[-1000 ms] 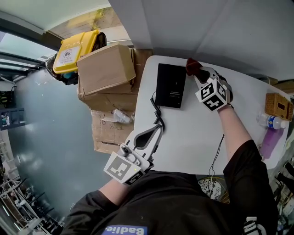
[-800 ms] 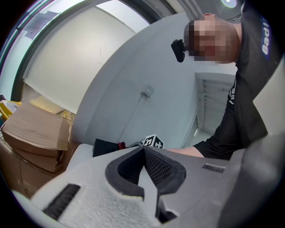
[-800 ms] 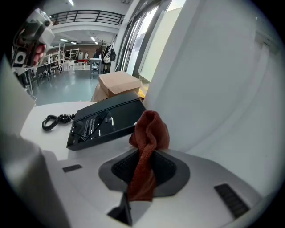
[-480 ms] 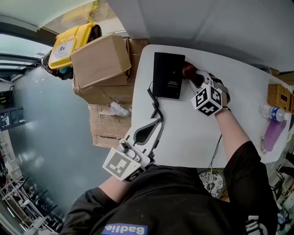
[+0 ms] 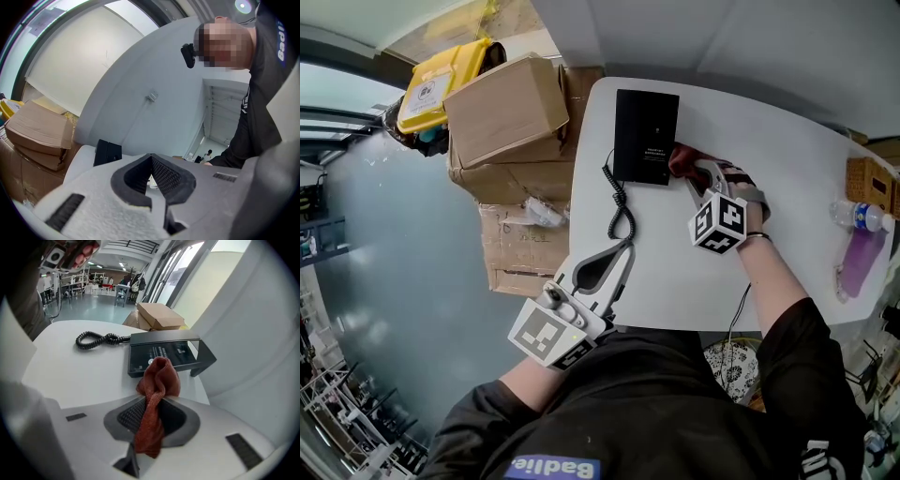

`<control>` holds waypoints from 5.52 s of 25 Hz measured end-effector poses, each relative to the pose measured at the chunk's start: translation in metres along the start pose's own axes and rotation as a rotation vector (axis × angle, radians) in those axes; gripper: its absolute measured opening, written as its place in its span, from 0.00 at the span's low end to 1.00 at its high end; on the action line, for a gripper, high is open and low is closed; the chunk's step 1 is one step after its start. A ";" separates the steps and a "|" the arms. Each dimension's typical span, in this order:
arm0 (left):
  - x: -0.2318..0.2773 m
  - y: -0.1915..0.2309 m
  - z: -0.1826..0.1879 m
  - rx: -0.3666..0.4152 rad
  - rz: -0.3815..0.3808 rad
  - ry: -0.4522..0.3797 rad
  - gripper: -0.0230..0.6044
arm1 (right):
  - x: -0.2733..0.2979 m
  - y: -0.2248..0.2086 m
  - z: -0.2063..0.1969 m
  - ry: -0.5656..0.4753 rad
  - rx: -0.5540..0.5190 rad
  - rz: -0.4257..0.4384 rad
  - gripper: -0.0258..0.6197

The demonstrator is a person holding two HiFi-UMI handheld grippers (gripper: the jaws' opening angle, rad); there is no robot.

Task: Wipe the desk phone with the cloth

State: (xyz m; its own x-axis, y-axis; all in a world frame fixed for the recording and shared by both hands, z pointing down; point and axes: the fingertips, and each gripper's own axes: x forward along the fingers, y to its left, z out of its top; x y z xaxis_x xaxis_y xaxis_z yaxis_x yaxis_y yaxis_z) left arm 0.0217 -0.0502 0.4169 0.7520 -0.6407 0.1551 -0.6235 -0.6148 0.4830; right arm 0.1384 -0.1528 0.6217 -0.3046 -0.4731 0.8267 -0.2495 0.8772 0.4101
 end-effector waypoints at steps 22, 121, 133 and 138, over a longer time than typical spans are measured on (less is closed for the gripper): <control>-0.003 -0.004 0.033 0.066 -0.015 -0.050 0.06 | -0.044 -0.098 0.015 -0.034 0.028 -0.112 0.17; -0.163 -0.199 0.012 0.213 -0.107 -0.093 0.06 | -0.387 0.176 0.177 -0.827 0.698 0.008 0.17; -0.165 -0.199 0.007 0.219 -0.108 -0.078 0.06 | -0.379 0.184 0.179 -0.826 0.717 0.049 0.17; -0.166 -0.200 0.007 0.221 -0.110 -0.077 0.06 | -0.379 0.186 0.179 -0.824 0.719 0.051 0.17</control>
State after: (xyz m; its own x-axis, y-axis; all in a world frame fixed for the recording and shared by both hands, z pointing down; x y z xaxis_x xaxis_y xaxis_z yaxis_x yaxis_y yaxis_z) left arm 0.0202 0.1761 0.2886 0.8045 -0.5925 0.0424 -0.5770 -0.7626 0.2923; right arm 0.0433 0.1750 0.3155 -0.7845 -0.5819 0.2146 -0.6159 0.7717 -0.1589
